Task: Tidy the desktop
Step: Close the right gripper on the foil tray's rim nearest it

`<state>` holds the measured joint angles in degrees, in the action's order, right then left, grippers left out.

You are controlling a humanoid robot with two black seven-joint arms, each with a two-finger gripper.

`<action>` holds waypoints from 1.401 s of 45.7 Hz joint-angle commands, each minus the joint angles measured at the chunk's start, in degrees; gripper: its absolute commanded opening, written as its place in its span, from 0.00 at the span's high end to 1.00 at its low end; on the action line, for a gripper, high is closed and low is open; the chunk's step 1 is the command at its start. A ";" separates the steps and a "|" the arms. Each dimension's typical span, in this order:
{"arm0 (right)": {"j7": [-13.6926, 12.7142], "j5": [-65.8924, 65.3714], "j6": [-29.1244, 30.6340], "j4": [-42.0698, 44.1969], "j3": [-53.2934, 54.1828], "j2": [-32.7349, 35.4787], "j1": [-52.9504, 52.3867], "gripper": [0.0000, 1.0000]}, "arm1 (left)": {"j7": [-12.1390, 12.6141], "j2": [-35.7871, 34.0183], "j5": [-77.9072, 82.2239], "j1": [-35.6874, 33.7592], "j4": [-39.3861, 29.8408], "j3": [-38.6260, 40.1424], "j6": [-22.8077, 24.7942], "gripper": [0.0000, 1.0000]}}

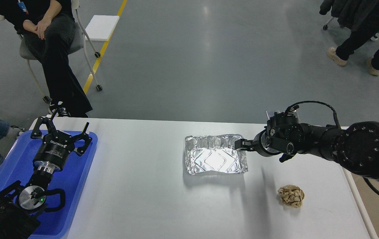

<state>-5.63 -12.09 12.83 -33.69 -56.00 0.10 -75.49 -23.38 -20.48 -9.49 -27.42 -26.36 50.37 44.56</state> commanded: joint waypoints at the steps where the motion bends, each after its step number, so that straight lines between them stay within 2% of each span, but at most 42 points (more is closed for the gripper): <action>1: 0.01 -1.71 -1.67 5.57 0.45 -0.10 5.44 0.00 | 0.00 0.00 0.00 0.00 0.00 -0.01 0.00 0.01; 23: 0.01 -2.50 -2.46 5.13 10.29 -0.10 6.06 0.00 | 0.00 0.00 0.00 0.00 0.00 -0.01 0.00 0.01; 45: 0.01 -2.67 -2.72 4.69 10.65 -0.10 7.73 0.01 | 0.00 0.00 0.00 0.00 0.00 -0.01 0.00 0.01; 48: 0.01 -2.67 -2.81 4.60 10.65 -0.10 7.82 0.03 | 0.00 0.00 0.00 0.00 0.00 -0.01 0.00 0.01; 55: 0.10 -3.38 -2.81 3.72 10.65 -0.10 7.81 0.14 | 0.00 0.00 0.00 0.00 0.00 -0.01 0.00 0.01; 62: 0.10 -6.10 -2.81 3.72 10.65 -0.10 7.90 0.19 | 0.00 0.00 0.00 0.00 0.00 -0.01 0.00 0.01; 64: 0.10 -7.33 -2.81 3.72 10.56 -0.10 8.16 0.25 | 0.00 0.00 0.00 0.00 0.00 -0.01 0.00 0.01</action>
<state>-5.55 -15.95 10.06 -29.66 -45.43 0.00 -67.79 -23.38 -20.48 -9.49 -27.42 -26.37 50.35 44.56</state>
